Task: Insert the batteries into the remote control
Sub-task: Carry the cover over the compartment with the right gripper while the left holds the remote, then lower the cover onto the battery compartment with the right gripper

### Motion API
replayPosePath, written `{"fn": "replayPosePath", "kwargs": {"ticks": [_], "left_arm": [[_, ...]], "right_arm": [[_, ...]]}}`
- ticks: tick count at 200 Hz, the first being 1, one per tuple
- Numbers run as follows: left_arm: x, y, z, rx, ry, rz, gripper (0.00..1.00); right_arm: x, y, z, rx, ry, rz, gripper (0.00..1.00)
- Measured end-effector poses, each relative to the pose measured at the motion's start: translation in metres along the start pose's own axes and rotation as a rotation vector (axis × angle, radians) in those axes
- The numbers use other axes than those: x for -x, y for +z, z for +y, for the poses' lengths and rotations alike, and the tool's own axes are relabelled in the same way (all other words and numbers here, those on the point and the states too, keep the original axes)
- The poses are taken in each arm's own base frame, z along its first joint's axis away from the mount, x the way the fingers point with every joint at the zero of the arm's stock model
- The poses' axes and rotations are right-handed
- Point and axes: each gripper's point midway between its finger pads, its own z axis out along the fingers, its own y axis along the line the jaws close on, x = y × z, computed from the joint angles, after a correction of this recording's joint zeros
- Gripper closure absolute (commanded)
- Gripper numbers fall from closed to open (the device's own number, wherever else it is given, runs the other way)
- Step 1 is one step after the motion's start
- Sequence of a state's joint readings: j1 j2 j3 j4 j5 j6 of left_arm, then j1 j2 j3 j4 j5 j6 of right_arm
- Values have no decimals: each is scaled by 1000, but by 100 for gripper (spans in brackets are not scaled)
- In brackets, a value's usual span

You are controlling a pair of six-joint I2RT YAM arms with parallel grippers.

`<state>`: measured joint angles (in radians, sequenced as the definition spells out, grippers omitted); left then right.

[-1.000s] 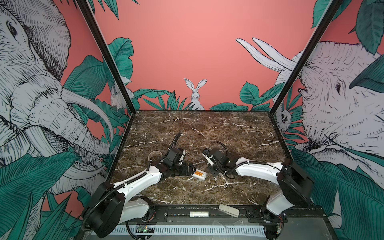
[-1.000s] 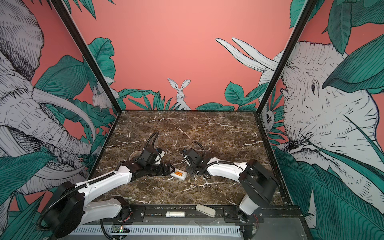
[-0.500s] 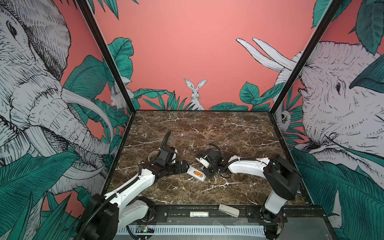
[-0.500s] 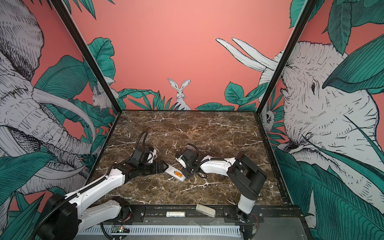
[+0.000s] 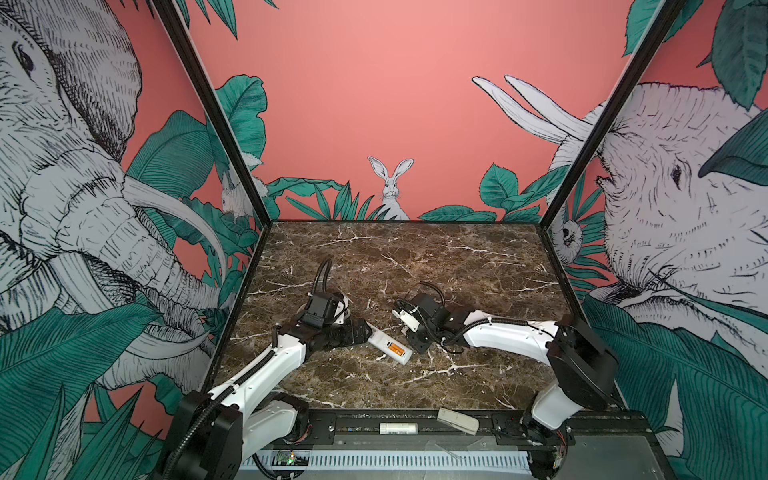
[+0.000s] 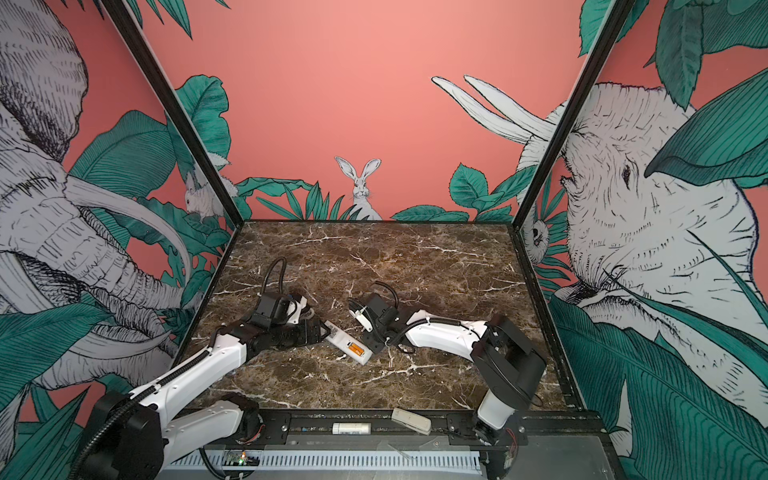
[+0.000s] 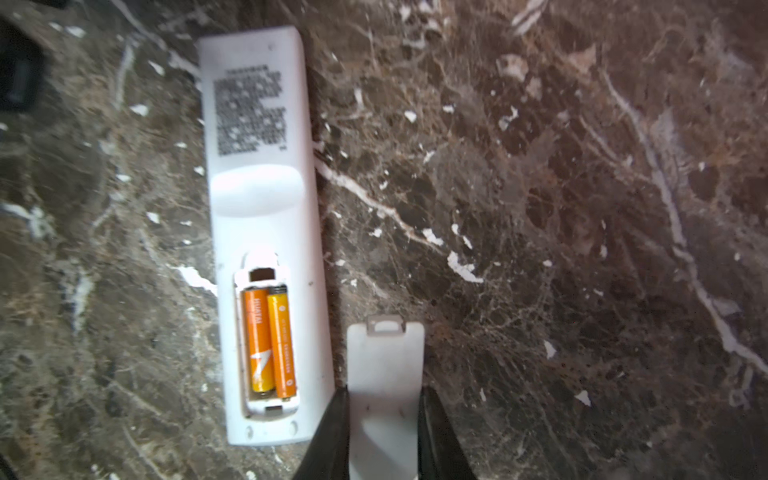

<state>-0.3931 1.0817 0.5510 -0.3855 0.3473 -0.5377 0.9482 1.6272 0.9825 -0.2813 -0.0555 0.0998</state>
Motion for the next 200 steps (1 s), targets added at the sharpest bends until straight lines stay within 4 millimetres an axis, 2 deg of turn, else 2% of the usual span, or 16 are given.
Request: {"fn": "replayPosePath", "kwargs": {"ticks": [31, 84, 124, 154, 200], "left_arm": [[1, -6, -5, -31, 35, 12, 1], [6, -28, -34, -134, 126, 2, 1], [11, -48, -51, -174, 165, -9, 1], [15, -63, -59, -185, 197, -40, 1], [13, -65, -59, -181, 204, -32, 1]], "right_arm": [[11, -2, 16, 47, -24, -46, 79], [20, 0, 35, 93, -50, -85, 79], [14, 10, 42, 103, -51, -67, 80], [2, 17, 45, 105, -49, -37, 80], [0, 19, 45, 102, -49, -33, 80]]}}
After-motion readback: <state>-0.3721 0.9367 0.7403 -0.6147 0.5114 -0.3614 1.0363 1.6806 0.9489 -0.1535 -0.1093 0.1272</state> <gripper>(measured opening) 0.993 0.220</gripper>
